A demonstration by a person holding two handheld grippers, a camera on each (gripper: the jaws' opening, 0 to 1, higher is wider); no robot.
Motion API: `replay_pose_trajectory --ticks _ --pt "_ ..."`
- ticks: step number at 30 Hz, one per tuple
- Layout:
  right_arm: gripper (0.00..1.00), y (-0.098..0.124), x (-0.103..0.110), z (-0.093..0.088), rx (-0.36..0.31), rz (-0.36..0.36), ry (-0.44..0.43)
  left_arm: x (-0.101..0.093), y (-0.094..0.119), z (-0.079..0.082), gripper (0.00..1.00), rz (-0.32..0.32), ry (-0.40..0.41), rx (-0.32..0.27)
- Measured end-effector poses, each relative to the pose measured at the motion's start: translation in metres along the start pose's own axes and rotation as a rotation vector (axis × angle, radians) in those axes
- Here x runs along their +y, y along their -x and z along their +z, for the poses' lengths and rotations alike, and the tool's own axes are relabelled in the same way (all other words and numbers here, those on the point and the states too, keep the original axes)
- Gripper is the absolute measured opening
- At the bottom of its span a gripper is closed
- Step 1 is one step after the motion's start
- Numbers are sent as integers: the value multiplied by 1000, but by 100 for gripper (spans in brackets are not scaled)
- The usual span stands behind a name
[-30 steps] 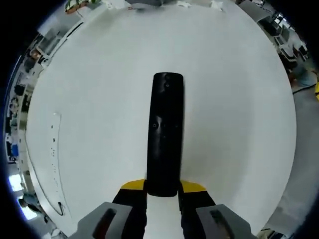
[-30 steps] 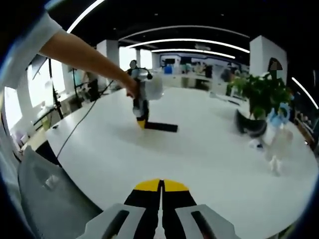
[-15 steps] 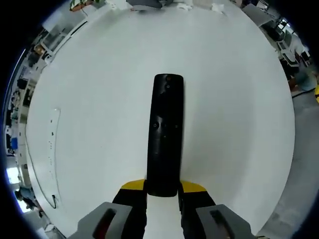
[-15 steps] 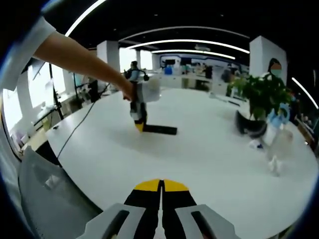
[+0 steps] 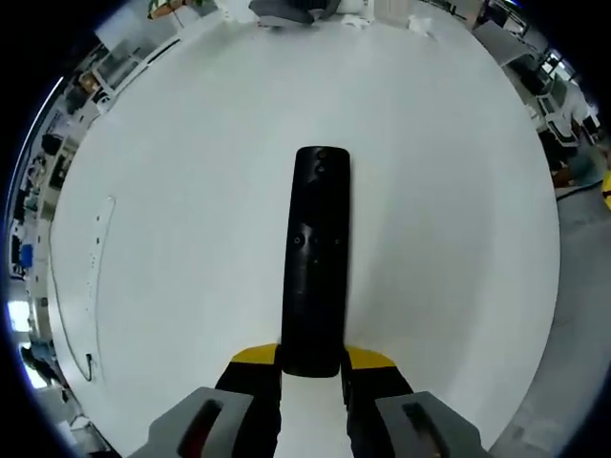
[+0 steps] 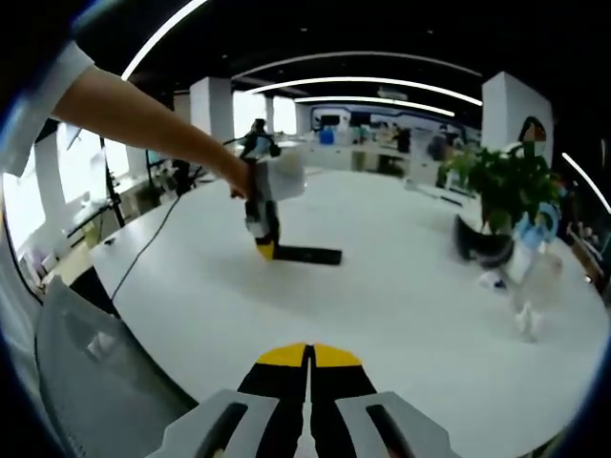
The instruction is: Press the specified remote control buttons in sequence, fully releasing each button before pressing the next.
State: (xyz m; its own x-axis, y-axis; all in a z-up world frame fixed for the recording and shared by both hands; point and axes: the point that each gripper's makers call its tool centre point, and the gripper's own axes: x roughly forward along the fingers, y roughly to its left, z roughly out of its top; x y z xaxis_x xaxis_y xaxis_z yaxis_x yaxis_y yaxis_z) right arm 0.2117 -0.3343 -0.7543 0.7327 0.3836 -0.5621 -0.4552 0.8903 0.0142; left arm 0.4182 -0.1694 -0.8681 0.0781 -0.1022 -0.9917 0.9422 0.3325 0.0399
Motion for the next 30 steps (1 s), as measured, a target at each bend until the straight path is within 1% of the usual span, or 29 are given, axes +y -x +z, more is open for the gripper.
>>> replay_pose_trajectory --ticks 5,10,16,21,23,30 --pt "0 1 -1 0 -2 -4 1 -8 0 -1 23 0 -4 -21" --pt "0 2 -1 1 -5 -6 3 -14 2 -2 23 0 19 -34" --pt "0 2 -3 2 -12 -13 -2 -23 3 -3 23 0 24 -55" --pt "0 2 -1 2 -9 -4 -8 -34 3 -4 23 -1 15 -61" --pt "0 2 1 2 -8 0 4 -38 4 -4 23 1 -6 -61" --pt "0 2 6 1 -4 20 11 -47 5 -5 23 2 -19 -69"
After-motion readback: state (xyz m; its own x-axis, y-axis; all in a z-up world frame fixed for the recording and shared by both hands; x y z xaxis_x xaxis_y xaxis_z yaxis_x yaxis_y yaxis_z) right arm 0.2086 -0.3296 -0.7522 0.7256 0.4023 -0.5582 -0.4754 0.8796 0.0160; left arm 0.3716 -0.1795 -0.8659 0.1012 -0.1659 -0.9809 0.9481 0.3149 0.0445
